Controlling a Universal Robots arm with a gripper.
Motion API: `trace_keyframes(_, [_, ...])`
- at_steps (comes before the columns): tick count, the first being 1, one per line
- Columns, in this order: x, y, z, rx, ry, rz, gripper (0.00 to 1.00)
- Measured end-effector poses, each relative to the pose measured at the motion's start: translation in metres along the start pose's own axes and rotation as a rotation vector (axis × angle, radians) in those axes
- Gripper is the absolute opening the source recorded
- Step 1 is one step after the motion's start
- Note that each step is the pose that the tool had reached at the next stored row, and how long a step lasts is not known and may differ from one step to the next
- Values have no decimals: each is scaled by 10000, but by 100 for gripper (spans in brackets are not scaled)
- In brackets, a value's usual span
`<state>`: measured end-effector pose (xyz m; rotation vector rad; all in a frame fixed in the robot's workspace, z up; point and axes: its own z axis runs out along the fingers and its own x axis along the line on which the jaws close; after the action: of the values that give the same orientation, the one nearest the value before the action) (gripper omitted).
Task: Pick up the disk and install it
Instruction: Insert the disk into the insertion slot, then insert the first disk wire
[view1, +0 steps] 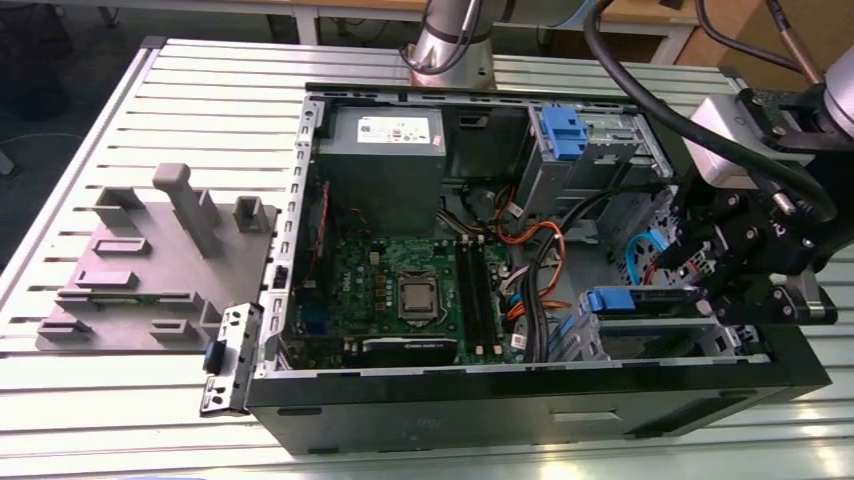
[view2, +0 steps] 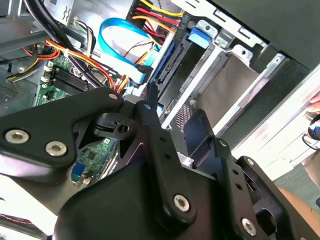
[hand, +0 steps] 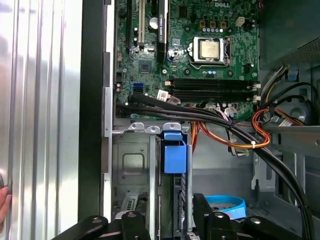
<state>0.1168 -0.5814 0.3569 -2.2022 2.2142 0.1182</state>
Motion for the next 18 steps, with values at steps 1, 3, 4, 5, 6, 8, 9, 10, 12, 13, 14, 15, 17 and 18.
trace_keyframes(1, [-8, 6, 3, 1, -8, -15, 48])
trace_keyframes(3, [-25, 11, 10, 0, -31, -47, 48])
trace_keyframes(4, [-36, 11, 11, -1, -34, -57, 48])
trace_keyframes(5, [-49, 11, 12, -2, -34, -62, 48])
trace_keyframes(6, [-62, 12, 14, -1, -34, -63, 48])
trace_keyframes(8, [-72, 12, 15, -2, -35, -65, 48])
trace_keyframes(9, [-72, 12, 15, -2, -35, -65, 48])
trace_keyframes(10, [-72, 12, 15, -2, -34, -65, 48])
trace_keyframes(12, [-82, 12, 15, -2, -34, -66, 48])
trace_keyframes(13, [-82, 12, 16, -2, -35, -66, 48])
trace_keyframes(14, [-82, 12, 15, -2, -34, -66, 48])
trace_keyframes(15, [-82, 12, 13, -2, -35, -66, 48])
trace_keyframes(17, [-83, 12, 2, -2, -34, -66, 48])
trace_keyframes(18, [-84, 13, -5, -2, -32, -66, 48])
